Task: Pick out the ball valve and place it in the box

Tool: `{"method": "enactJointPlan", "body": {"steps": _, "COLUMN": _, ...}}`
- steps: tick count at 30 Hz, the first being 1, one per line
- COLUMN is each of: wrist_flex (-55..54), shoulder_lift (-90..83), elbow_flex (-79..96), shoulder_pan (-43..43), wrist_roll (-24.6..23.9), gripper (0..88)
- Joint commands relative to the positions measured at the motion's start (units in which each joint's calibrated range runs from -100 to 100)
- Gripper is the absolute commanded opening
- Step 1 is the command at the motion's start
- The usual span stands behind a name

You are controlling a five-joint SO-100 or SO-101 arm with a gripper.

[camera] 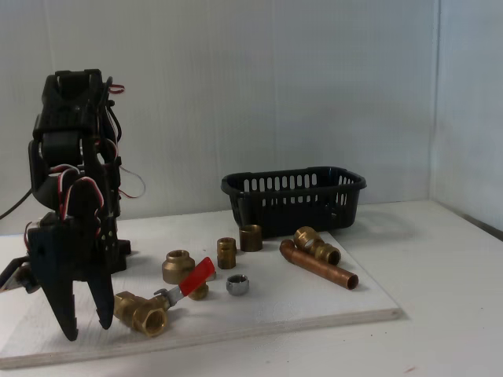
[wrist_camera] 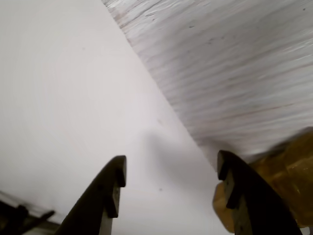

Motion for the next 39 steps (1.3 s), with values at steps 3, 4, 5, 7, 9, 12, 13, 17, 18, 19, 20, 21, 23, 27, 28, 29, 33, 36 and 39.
{"method": "enactJointPlan", "body": {"steps": 3, "wrist_flex": -0.6, "shoulder_lift": -1.0, "elbow_flex": -0.4, "shoulder_pan": -0.9, "wrist_roll": 0.5, "gripper": 20.4}}
{"method": "enactJointPlan", "body": {"steps": 4, "wrist_flex": -0.5, "shoulder_lift": -1.2, "elbow_flex": -0.4, "shoulder_pan": -1.4, "wrist_roll": 0.2, "gripper": 21.1}}
{"method": "enactJointPlan", "body": {"steps": 5, "wrist_flex": -0.5, "shoulder_lift": -1.3, "elbow_flex": -0.7, "shoulder_pan": -1.7, "wrist_roll": 0.2, "gripper": 22.5}}
{"method": "enactJointPlan", "body": {"steps": 7, "wrist_flex": -0.8, "shoulder_lift": -1.3, "elbow_flex": -1.3, "shoulder_pan": -1.7, "wrist_roll": 0.2, "gripper": 25.5}}
{"method": "enactJointPlan", "body": {"steps": 9, "wrist_flex": -0.8, "shoulder_lift": -2.0, "elbow_flex": -1.9, "shoulder_pan": -1.7, "wrist_roll": 0.2, "gripper": 27.5}}
{"method": "enactJointPlan", "body": {"steps": 12, "wrist_flex": -0.6, "shoulder_lift": -3.8, "elbow_flex": -1.3, "shoulder_pan": -1.5, "wrist_roll": 0.2, "gripper": 28.1}}
{"method": "enactJointPlan", "body": {"steps": 13, "wrist_flex": -0.6, "shoulder_lift": -4.5, "elbow_flex": -1.1, "shoulder_pan": -1.3, "wrist_roll": 0.2, "gripper": 28.1}}
{"method": "enactJointPlan", "body": {"steps": 17, "wrist_flex": -0.6, "shoulder_lift": -7.5, "elbow_flex": 1.3, "shoulder_pan": -1.1, "wrist_roll": 0.2, "gripper": 28.1}}
{"method": "enactJointPlan", "body": {"steps": 18, "wrist_flex": -0.6, "shoulder_lift": -8.4, "elbow_flex": 2.0, "shoulder_pan": -1.1, "wrist_roll": 0.2, "gripper": 28.1}}
{"method": "enactJointPlan", "body": {"steps": 19, "wrist_flex": -0.8, "shoulder_lift": -9.2, "elbow_flex": 2.8, "shoulder_pan": -1.1, "wrist_roll": 0.2, "gripper": 28.1}}
{"method": "enactJointPlan", "body": {"steps": 20, "wrist_flex": -1.0, "shoulder_lift": -9.9, "elbow_flex": 3.5, "shoulder_pan": -1.1, "wrist_roll": 0.2, "gripper": 28.1}}
{"method": "enactJointPlan", "body": {"steps": 21, "wrist_flex": -1.1, "shoulder_lift": -10.5, "elbow_flex": 4.3, "shoulder_pan": -1.1, "wrist_roll": 0.2, "gripper": 28.1}}
{"method": "enactJointPlan", "body": {"steps": 23, "wrist_flex": -1.1, "shoulder_lift": -11.0, "elbow_flex": 4.9, "shoulder_pan": -1.4, "wrist_roll": 0.2, "gripper": 28.1}}
{"method": "enactJointPlan", "body": {"steps": 27, "wrist_flex": -1.1, "shoulder_lift": -12.0, "elbow_flex": 6.4, "shoulder_pan": -1.6, "wrist_roll": 0.2, "gripper": 28.1}}
{"method": "enactJointPlan", "body": {"steps": 28, "wrist_flex": -1.1, "shoulder_lift": -12.3, "elbow_flex": 6.9, "shoulder_pan": -1.6, "wrist_roll": 0.3, "gripper": 28.1}}
{"method": "enactJointPlan", "body": {"steps": 29, "wrist_flex": -1.1, "shoulder_lift": -12.8, "elbow_flex": 7.4, "shoulder_pan": -1.6, "wrist_roll": 0.4, "gripper": 28.1}}
{"method": "enactJointPlan", "body": {"steps": 33, "wrist_flex": -1.2, "shoulder_lift": -15.2, "elbow_flex": 9.6, "shoulder_pan": -2.8, "wrist_roll": 0.2, "gripper": 28.1}}
{"method": "enactJointPlan", "body": {"steps": 36, "wrist_flex": -1.2, "shoulder_lift": -16.5, "elbow_flex": 10.5, "shoulder_pan": -3.6, "wrist_roll": 0.2, "gripper": 28.1}}
{"method": "enactJointPlan", "body": {"steps": 39, "wrist_flex": -1.2, "shoulder_lift": -16.7, "elbow_flex": 10.7, "shoulder_pan": -4.6, "wrist_roll": 0.2, "gripper": 28.1}}
